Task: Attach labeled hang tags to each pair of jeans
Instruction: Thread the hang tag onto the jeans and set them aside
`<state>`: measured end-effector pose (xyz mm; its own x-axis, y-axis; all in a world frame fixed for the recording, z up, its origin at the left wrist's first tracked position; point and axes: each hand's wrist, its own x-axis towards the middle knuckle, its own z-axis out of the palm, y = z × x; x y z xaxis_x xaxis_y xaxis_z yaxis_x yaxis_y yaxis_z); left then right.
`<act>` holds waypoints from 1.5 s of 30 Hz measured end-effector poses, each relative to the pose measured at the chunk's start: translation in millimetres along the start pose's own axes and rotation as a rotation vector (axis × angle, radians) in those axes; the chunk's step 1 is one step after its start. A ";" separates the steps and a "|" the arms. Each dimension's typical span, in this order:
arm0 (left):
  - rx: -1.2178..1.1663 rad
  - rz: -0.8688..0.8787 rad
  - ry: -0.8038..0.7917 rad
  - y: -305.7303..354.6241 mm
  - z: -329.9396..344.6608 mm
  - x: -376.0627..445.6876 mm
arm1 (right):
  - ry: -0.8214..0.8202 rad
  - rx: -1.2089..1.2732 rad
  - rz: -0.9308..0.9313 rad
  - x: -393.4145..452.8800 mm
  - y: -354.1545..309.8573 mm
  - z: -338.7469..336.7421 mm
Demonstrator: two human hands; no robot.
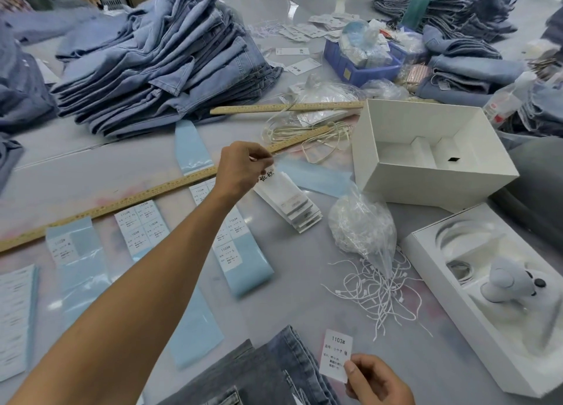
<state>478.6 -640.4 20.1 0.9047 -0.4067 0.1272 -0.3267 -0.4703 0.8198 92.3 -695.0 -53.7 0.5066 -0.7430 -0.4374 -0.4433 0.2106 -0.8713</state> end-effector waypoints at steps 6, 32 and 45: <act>0.114 0.259 0.180 20.2 -13.6 -43.7 | 0.005 0.034 -0.017 -7.9 -5.2 -5.4; -0.317 -0.641 0.060 -18.3 6.5 -450.0 | -0.356 -0.114 0.198 -121.5 21.1 26.2; -0.152 -0.637 -0.019 -18.9 10.7 -444.4 | -0.295 -0.436 0.072 -107.6 43.2 32.4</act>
<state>79.8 -459.2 -57.9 0.9028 -0.0994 -0.4183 0.3154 -0.5082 0.8014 42.6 -585.5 -51.5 0.6222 -0.5133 -0.5910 -0.7188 -0.0756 -0.6911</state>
